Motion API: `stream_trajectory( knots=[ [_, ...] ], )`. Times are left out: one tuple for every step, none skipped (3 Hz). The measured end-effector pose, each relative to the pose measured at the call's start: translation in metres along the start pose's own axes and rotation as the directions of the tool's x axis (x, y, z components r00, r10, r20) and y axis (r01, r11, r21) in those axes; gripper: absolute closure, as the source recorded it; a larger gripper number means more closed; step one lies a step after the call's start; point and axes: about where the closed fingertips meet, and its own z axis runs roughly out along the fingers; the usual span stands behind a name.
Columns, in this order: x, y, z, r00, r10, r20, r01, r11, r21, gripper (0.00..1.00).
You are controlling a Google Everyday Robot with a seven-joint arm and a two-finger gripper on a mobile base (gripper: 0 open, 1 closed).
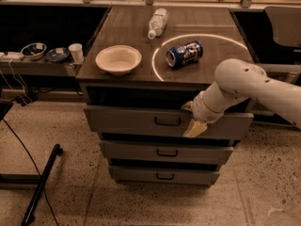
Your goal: Open top drawer
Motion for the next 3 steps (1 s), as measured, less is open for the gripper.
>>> stream_trajectory(
  knots=[
    [0.0027,0.0064,-0.0052,1.0,0.017,0.017,-0.017,0.9998,0.005,0.6],
    [-0.0022,0.0048,-0.0108,1.0,0.017,0.017,-0.017,0.9998,0.005,0.62],
    [-0.0042,0.0043,-0.0116,1.0,0.017,0.017,-0.017,0.9998,0.005,0.62]
  ],
)
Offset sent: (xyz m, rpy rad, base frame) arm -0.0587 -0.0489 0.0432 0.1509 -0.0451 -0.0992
